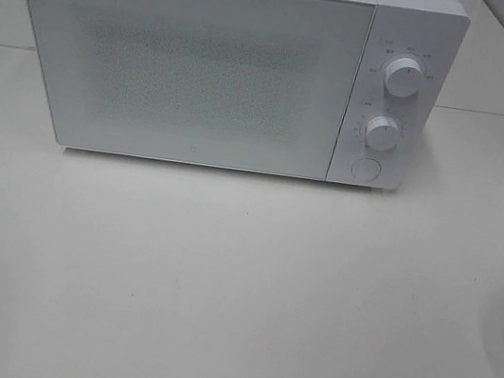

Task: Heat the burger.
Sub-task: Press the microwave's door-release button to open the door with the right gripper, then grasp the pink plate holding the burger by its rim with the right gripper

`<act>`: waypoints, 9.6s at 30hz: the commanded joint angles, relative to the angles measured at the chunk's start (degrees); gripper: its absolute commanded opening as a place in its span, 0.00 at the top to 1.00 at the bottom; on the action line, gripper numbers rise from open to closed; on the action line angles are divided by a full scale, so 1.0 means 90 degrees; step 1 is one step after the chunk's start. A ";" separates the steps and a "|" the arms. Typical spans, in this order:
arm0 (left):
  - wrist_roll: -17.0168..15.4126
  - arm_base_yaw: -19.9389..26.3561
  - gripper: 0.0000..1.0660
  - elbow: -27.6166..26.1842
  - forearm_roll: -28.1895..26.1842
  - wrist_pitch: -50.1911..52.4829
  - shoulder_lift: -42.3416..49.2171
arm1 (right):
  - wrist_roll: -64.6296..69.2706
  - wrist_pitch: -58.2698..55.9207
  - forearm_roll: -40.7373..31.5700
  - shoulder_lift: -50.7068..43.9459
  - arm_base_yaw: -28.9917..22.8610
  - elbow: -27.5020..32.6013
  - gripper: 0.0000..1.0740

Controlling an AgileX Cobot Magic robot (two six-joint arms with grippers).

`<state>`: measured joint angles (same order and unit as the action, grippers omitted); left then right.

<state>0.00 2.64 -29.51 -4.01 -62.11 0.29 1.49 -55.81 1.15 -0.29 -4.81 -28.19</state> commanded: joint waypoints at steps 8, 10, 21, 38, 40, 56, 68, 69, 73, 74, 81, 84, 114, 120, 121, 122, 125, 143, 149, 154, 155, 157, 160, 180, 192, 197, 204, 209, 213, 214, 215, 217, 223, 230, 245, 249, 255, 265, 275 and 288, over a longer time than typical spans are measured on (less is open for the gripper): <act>-0.0083 -0.0006 0.06 0.0006 -0.0025 0.0108 0.0083 | -0.0064 0.0089 -0.0032 -0.0210 0.0019 0.0013 0.29; -0.0083 -0.0006 0.06 0.0006 -0.0025 0.0108 0.0083 | -0.0064 0.0089 -0.0032 -0.0210 0.0019 0.0013 0.29; -0.0083 -0.0006 0.06 0.0006 -0.0025 0.0108 0.0083 | 0.0172 0.0395 -0.0057 0.0134 0.0019 -0.0153 0.29; -0.0083 -0.0006 0.06 0.0006 -0.0025 0.0108 0.0083 | 0.0140 0.2362 0.0089 0.2056 0.0019 -0.0178 0.29; -0.0083 -0.0006 0.06 0.0006 -0.0025 0.0108 0.0083 | 0.0140 0.2718 0.0146 0.2355 0.0019 -0.0178 0.29; -0.0083 -0.0006 0.06 0.0006 -0.0025 0.0108 0.0083 | 0.0140 0.4647 0.0166 0.4284 0.0019 -0.0178 0.29; -0.0083 -0.0006 0.06 0.0006 -0.0025 0.0108 0.0083 | 0.0140 0.6710 0.0255 0.5819 0.0019 -0.0178 0.29; -0.0083 -0.0006 0.06 0.0006 -0.0025 0.0108 0.0083 | 0.0140 0.6710 0.0255 0.5819 0.0019 -0.0178 0.29; -0.0083 -0.0006 0.06 0.0006 -0.0025 0.0108 0.0083 | 0.0140 0.7461 0.0497 0.6373 0.0019 -0.0178 0.29; -0.0083 -0.0006 0.06 0.0006 -0.0025 0.0108 0.0083 | 0.0140 0.7907 0.0630 0.6646 0.0019 -0.0178 0.29; -0.0083 -0.0006 0.06 0.0006 -0.0025 0.0108 0.0083 | 0.0140 0.9091 0.0637 0.7436 0.0019 -0.0038 0.29; -0.0083 -0.0006 0.06 0.0006 -0.0025 0.0108 0.0083 | 0.0127 0.9587 0.0611 0.7748 0.0019 0.0095 0.29; -0.0083 -0.0006 0.06 0.0006 -0.0025 0.0108 0.0083 | -0.1668 1.1319 -0.2718 0.9861 -0.2757 0.0637 0.29; -0.0083 -0.0006 0.06 0.0006 -0.0025 0.0108 0.0083 | -0.1572 1.1281 -0.3043 1.0046 -0.2788 0.0637 0.30; -0.0083 -0.0006 0.06 0.0006 -0.0025 0.0108 0.0083 | -0.1267 1.1262 -0.3164 1.0071 -0.2788 0.0637 0.32; -0.0083 -0.0006 0.06 0.0006 -0.0025 0.0108 0.0083 | -0.1267 1.1262 -0.3164 1.0071 -0.2788 0.0637 0.32; -0.0083 -0.0006 0.06 0.0006 -0.0025 0.0108 0.0083 | -0.0497 1.1268 -0.3196 1.0071 -0.2788 0.0637 0.37; -0.0083 -0.0006 0.06 0.0006 -0.0025 0.0108 0.0083 | 0.7283 1.1154 -0.3037 1.0071 -0.2788 0.0637 1.00; -0.0083 -0.0006 0.06 0.0006 -0.0025 0.0108 0.0083 | 0.7480 1.1141 -0.3049 1.0071 -0.2788 0.0637 1.00; -0.0083 -0.0006 0.06 0.0006 -0.0025 0.0108 0.0083 | 0.7627 1.1230 -0.3069 1.0243 -0.2788 0.0630 1.00; -0.0083 -0.0006 0.06 0.0006 -0.0025 0.0108 0.0083 | 0.7627 1.1230 -0.3069 1.0243 -0.2788 0.0630 1.00; -0.0083 -0.0006 0.06 0.0006 -0.0025 0.0108 0.0083 | 0.7881 1.1497 -0.3069 1.0523 -0.2782 0.0630 1.00; -0.0083 -0.0006 0.06 0.0006 -0.0025 0.0108 0.0083 | 0.8085 1.1797 -0.3056 1.0823 -0.2782 0.0624 1.00; -0.0083 -0.0006 0.06 0.0006 -0.0025 0.0108 0.0083 | 0.8696 1.2401 -0.2476 1.2268 -0.2623 -0.0376 1.00; -0.0083 -0.0006 0.06 0.0006 -0.0025 0.0108 0.0083 | 0.8754 1.2446 -0.2241 1.2949 -0.2209 -0.1057 1.00; -0.0083 -0.0006 0.06 0.0006 -0.0025 0.0108 0.0083 | 0.8836 1.2433 -0.2082 1.3159 -0.2107 -0.1229 1.00; -0.0083 -0.0006 0.06 0.0006 -0.0025 0.0108 0.0083 | 0.8855 1.2478 -0.2094 1.3312 -0.2107 -0.1394 1.00; -0.0083 -0.0006 0.06 0.0006 -0.0025 0.0108 0.0083 | 0.8995 1.2490 -0.2056 1.3579 -0.2107 -0.1642 1.00; -0.0083 -0.0006 0.06 0.0006 -0.0025 0.0108 0.0083 | 0.8951 1.2637 -0.2107 1.3636 -0.2107 -0.1732 1.00; -0.0083 -0.0006 0.06 0.0006 -0.0025 0.0108 0.0083 | 0.8894 1.2713 -0.2107 1.3649 -0.2107 -0.1738 1.00; -0.0083 -0.0006 0.06 0.0006 -0.0025 0.0108 0.0083 | 0.8894 1.2713 -0.2107 1.3649 -0.2107 -0.1738 1.00; -0.0083 -0.0006 0.06 0.0006 -0.0025 0.0108 0.0083 | 0.8569 1.3172 -0.2336 1.3649 -0.2107 -0.1738 1.00; -0.0083 -0.0006 0.06 0.0006 -0.0025 0.0108 0.0083 | 0.8403 1.3528 -0.2597 1.3649 -0.2107 -0.1738 1.00; -0.0083 -0.0006 0.06 0.0006 -0.0025 0.0108 0.0083 | 0.8359 1.3967 -0.2776 1.3668 -0.2107 -0.1967 1.00; -0.0083 -0.0006 0.06 0.0006 -0.0025 0.0108 0.0083 | 0.7856 1.4941 -0.2998 1.3681 -0.1757 -0.2642 1.00; -0.0083 -0.0006 0.06 0.0006 -0.0025 0.0108 0.0083 | 0.7875 1.4941 -0.2865 1.3681 -0.1668 -0.2852 1.00; -0.0083 -0.0006 0.06 0.0006 -0.0025 0.0108 0.0083 | 0.7964 1.4929 -0.2846 1.3681 -0.1668 -0.2712 1.00; -0.0083 -0.0006 0.06 0.0006 -0.0025 0.0108 0.0083 | 0.8314 1.4146 -0.2604 1.3363 -0.1687 -0.2088 1.00; -0.0083 -0.0006 0.06 0.0006 -0.0025 0.0108 0.0083 | 0.8754 1.3541 -0.2502 1.2974 -0.2005 -0.1331 1.00; -0.0083 -0.0006 0.06 0.0006 -0.0025 0.0108 0.0083 | 0.8766 1.2535 -0.1929 1.2185 -0.2279 -0.0306 1.00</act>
<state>0.00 2.64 -29.51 -4.07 -62.11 0.29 81.82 58.50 -17.42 111.27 -25.27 -31.63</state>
